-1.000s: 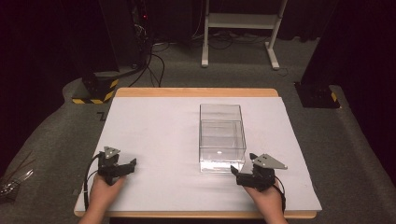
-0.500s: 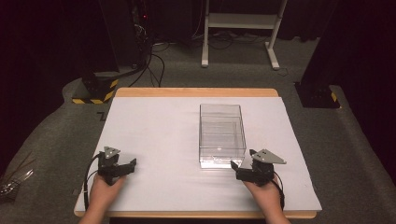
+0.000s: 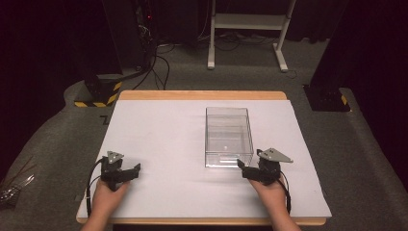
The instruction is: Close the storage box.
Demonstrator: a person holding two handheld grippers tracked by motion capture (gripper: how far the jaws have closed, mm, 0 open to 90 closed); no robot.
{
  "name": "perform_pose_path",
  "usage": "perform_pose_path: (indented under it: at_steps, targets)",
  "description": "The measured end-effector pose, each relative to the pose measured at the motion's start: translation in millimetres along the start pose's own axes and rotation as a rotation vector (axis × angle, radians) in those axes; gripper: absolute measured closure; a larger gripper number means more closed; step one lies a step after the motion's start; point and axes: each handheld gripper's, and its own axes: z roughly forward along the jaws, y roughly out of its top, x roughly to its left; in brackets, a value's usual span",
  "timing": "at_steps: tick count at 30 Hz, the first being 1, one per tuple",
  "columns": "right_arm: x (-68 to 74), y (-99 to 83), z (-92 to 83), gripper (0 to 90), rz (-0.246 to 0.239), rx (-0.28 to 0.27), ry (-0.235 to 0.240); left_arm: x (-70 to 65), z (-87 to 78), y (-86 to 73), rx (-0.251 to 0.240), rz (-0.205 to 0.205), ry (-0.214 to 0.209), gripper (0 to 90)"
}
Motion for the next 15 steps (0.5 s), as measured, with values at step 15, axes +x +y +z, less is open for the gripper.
perform_pose_path:
  at_steps: [15]
  targets:
    - [-5.3, 5.8, 15.4, 12.3, 0.015, 0.007, -0.018, -0.2, 0.0, 0.1, 0.001, 0.000, 0.001, 14.6]
